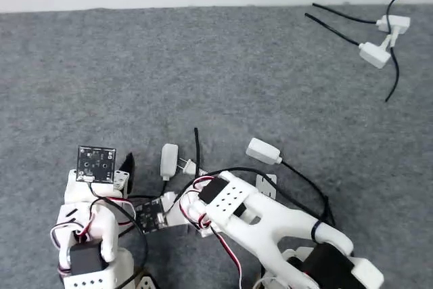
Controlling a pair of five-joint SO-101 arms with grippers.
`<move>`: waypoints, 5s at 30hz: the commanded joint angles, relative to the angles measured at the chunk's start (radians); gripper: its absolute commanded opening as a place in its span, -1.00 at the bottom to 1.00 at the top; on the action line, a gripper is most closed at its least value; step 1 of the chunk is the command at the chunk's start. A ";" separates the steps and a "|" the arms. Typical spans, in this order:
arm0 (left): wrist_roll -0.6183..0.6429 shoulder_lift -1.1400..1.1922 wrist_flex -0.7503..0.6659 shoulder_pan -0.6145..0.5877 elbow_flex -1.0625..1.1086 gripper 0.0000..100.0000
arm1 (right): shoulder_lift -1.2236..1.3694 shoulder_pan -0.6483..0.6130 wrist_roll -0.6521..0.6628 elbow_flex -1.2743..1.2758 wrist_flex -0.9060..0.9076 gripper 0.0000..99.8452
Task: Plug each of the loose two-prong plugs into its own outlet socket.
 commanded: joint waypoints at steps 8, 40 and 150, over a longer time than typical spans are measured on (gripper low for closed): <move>0.011 -0.006 -0.048 -0.011 -0.058 -0.53 | -0.050 -0.016 0.181 -0.075 0.160 -0.69; 0.011 -0.006 -0.064 -0.054 -0.059 -0.53 | 0.248 -0.110 0.341 -0.236 0.150 -0.70; -0.233 -0.006 0.319 0.717 -0.503 -0.52 | -0.918 0.094 -0.135 0.081 0.240 -0.98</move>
